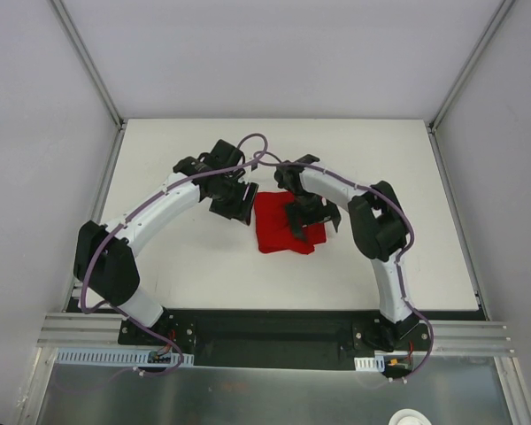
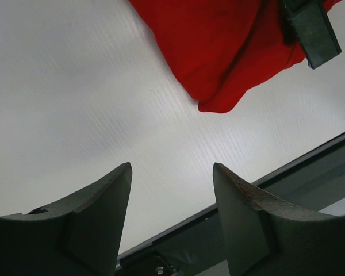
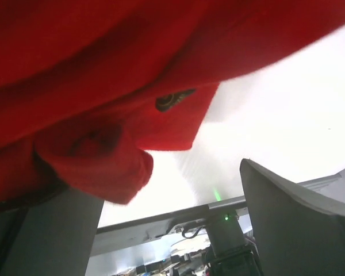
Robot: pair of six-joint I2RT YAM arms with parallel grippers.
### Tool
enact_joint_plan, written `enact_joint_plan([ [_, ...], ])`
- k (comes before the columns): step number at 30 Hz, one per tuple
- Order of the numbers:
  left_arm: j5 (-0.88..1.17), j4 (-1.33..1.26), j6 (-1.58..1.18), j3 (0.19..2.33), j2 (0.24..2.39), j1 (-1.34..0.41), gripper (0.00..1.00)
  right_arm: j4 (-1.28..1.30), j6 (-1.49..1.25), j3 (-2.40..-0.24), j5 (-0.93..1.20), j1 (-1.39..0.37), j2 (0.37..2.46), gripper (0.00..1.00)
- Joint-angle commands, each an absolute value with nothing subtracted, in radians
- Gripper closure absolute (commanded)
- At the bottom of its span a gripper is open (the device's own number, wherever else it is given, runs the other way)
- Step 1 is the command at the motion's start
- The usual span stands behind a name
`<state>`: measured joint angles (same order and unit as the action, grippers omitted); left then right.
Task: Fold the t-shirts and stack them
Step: Smooth out wrinkles on the folded tshirt
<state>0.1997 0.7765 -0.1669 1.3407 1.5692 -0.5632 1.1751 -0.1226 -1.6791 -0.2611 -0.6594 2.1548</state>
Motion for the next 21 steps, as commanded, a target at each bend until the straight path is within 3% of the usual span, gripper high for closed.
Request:
enact_joint_plan([
  [1, 0.195, 0.787, -0.187, 1.396, 1.568, -0.571, 0.41, 1.242, -0.152, -1.742, -0.296, -0.658, 2.086, 0.0],
  [10, 0.233, 0.764, -0.216, 1.453, 1.643, -0.571, 0.46, 1.24, -0.146, -1.77, -0.201, -0.603, 1.907, 0.0],
  [12, 0.25, 0.755, -0.219, 1.482, 1.676, -0.572, 0.89, 1.191, -0.121, -1.749, -0.14, -0.583, 1.868, 0.02],
  [13, 0.252, 0.753, -0.225, 1.497, 1.722, -0.574, 1.0, 1.18, -0.115, -1.746, -0.126, -0.578, 1.861, 0.09],
  [14, 0.252, 0.753, -0.23, 1.515, 1.752, -0.575, 1.0, 1.172, -0.103, -1.744, -0.12, -0.577, 1.858, 0.22],
  [15, 0.277, 0.752, -0.235, 1.554, 1.781, -0.575, 1.0, 1.163, -0.094, -1.75, -0.079, -0.574, 1.862, 0.62],
  [16, 0.297, 0.752, -0.242, 1.575, 1.84, -0.575, 1.0, 1.16, -0.091, -1.753, -0.069, -0.574, 1.876, 0.84],
  [17, 0.316, 0.747, -0.248, 1.598, 1.871, -0.578, 1.0, 1.157, -0.092, -1.759, -0.043, -0.574, 1.885, 0.99],
  [21, 0.36, 0.727, -0.27, 1.733, 1.991, -0.598, 1.0, 1.152, -0.095, -1.761, -0.009, -0.569, 1.93, 0.99],
])
